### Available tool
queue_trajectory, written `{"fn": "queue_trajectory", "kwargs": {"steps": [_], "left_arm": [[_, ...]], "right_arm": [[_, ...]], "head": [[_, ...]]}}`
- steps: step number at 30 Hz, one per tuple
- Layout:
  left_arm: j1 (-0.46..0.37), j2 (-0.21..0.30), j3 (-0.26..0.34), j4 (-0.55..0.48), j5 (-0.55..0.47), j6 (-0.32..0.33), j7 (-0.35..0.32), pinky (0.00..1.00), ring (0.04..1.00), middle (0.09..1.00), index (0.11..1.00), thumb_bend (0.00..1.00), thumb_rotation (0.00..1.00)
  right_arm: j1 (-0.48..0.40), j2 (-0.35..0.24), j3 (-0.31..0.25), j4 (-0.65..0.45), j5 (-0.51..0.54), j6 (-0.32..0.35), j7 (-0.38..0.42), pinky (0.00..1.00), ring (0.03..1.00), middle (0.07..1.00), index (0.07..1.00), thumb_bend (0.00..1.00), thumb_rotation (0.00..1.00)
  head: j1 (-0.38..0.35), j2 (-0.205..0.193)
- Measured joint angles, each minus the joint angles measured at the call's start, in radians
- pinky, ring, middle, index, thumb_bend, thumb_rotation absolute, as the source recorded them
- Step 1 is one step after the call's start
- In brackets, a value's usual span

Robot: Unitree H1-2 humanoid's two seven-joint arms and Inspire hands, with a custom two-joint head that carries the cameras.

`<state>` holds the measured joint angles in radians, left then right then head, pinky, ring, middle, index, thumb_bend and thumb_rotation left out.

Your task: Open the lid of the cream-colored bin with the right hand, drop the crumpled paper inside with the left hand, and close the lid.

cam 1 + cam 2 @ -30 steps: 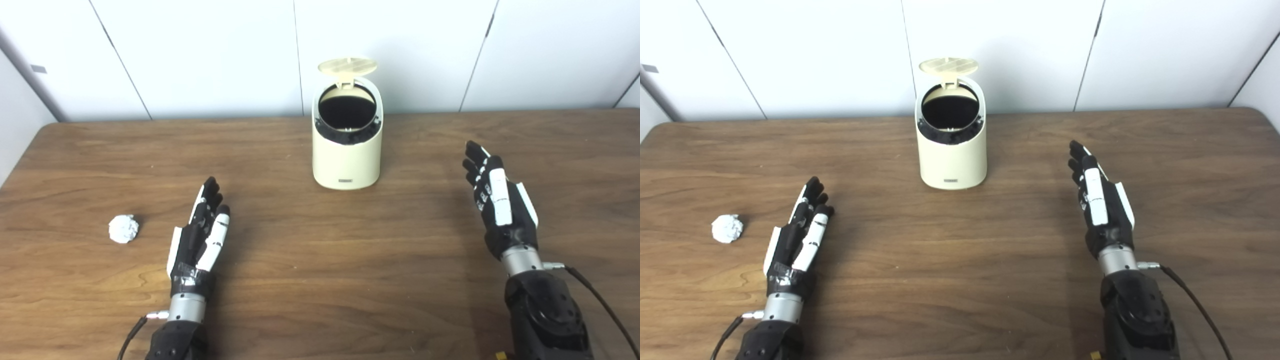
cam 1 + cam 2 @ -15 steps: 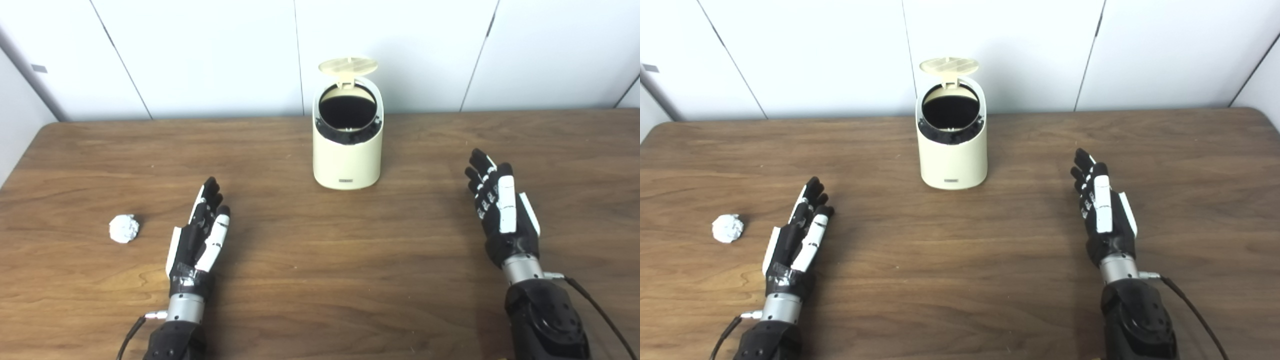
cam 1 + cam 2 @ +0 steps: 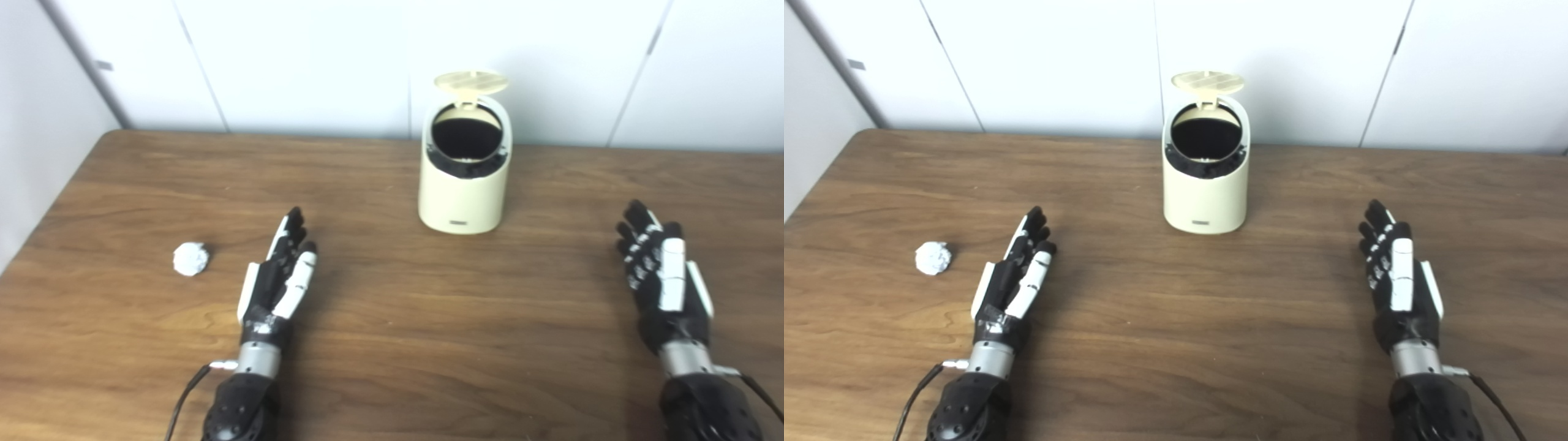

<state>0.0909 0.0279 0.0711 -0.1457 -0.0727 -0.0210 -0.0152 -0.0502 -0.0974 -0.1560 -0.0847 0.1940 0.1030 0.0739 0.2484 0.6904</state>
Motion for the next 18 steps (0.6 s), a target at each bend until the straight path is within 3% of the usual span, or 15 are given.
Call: {"fn": "queue_trajectory", "kwargs": {"steps": [6, 14, 18], "left_arm": [[0.002, -0.005, -0.001, 0.006, -0.001, -0.016, 0.003, 1.0, 1.0, 0.993, 0.993, 0.29, 0.52], [0.001, -0.004, -0.004, -0.001, 0.015, 0.003, 0.01, 1.0, 0.994, 0.974, 0.977, 0.52, 0.62], [0.0, -0.005, -0.006, -0.034, 0.04, 0.048, 0.016, 1.0, 0.997, 0.97, 0.988, 0.48, 0.48]], "right_arm": [[0.0, -0.025, -0.005, 0.017, 0.017, -0.021, 0.012, 1.0, 0.972, 0.97, 0.949, 0.53, 1.0], [0.001, -0.024, 0.002, 0.004, 0.009, -0.015, 0.001, 1.0, 0.962, 0.964, 0.949, 0.48, 1.0], [0.001, -0.025, 0.002, -0.005, 0.01, -0.008, 0.0, 1.0, 0.957, 0.96, 0.948, 0.48, 1.0]], "head": [[0.009, -0.006], [0.02, 0.001], [0.031, 0.005]]}}
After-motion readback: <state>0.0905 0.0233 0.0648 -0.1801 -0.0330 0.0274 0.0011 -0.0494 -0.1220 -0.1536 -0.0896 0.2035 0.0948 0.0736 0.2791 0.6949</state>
